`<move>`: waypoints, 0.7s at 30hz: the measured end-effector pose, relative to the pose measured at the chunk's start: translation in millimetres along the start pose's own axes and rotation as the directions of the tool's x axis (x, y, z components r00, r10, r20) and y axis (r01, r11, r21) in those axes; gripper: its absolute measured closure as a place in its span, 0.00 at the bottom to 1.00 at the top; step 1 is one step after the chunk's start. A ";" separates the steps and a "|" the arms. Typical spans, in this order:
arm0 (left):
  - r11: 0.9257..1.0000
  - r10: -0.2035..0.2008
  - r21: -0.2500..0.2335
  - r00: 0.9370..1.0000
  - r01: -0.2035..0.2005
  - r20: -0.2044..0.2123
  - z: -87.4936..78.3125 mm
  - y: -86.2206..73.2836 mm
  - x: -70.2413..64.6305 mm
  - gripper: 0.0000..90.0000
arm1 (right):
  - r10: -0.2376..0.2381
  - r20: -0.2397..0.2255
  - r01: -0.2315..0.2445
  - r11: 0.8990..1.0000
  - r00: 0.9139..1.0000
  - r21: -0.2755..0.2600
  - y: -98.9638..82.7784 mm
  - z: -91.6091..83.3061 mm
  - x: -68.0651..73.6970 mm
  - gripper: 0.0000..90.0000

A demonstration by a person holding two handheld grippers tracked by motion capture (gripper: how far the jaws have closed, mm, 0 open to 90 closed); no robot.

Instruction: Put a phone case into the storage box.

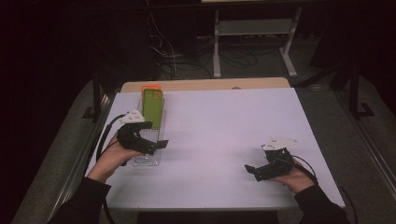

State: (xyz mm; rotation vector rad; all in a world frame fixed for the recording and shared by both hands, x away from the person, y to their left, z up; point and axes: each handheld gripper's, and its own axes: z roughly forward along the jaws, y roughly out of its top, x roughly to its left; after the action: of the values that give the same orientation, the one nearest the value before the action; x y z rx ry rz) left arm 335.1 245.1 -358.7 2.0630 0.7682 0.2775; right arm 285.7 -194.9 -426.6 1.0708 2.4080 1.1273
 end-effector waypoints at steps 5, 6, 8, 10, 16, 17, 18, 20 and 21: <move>1.000 0.023 0.002 1.000 -0.023 0.010 0.5 -15.2 -10.7 0.00 | -0.014 0.000 0.014 1.000 1.000 -0.008 0.4 0.2 0.6 0.00; 0.999 0.036 0.006 0.999 -0.036 0.010 0.0 -17.0 -11.2 0.00 | -0.013 -0.002 0.013 1.000 1.000 -0.007 0.6 0.1 1.1 0.00; 1.000 0.031 0.000 0.999 -0.031 0.017 -0.3 -22.5 -13.7 0.00 | -0.013 -0.006 0.013 1.000 1.000 -0.006 0.7 -0.1 1.5 0.00; 1.000 0.031 0.002 0.999 -0.031 0.019 -0.5 -28.2 -15.4 0.00 | -0.016 -0.006 0.016 1.000 1.000 -0.006 0.9 -0.5 1.8 0.00; 0.999 0.032 0.001 0.999 -0.032 0.019 -1.5 -41.8 -19.5 0.00 | -0.022 -0.005 0.022 1.000 1.000 -0.015 2.2 -2.1 2.5 0.00; 0.999 0.041 0.005 0.999 -0.041 0.018 -1.2 -44.0 -19.7 0.00 | -0.021 -0.009 0.021 1.000 1.000 -0.017 2.5 -2.2 2.7 0.00; 0.999 0.043 0.007 0.999 -0.043 0.016 -0.9 -45.7 -20.6 0.00 | -0.025 -0.008 0.025 0.999 1.000 -0.021 2.9 -2.4 2.6 0.00; 0.999 0.049 0.017 0.999 -0.050 0.017 -0.6 -47.7 -21.3 0.00 | -0.030 -0.007 0.030 0.999 1.000 -0.022 3.4 -2.9 2.7 0.00; 0.999 0.043 0.013 0.999 -0.044 0.019 -0.3 -48.5 -21.9 0.00 | -0.027 -0.008 0.027 0.999 1.000 -0.021 3.7 -3.2 3.2 0.00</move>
State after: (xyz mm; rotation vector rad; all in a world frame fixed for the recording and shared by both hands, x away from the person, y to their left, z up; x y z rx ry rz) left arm 297.7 251.8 -395.9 2.0940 0.7164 0.2780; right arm 283.7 -192.8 -421.6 1.0260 2.4050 1.1475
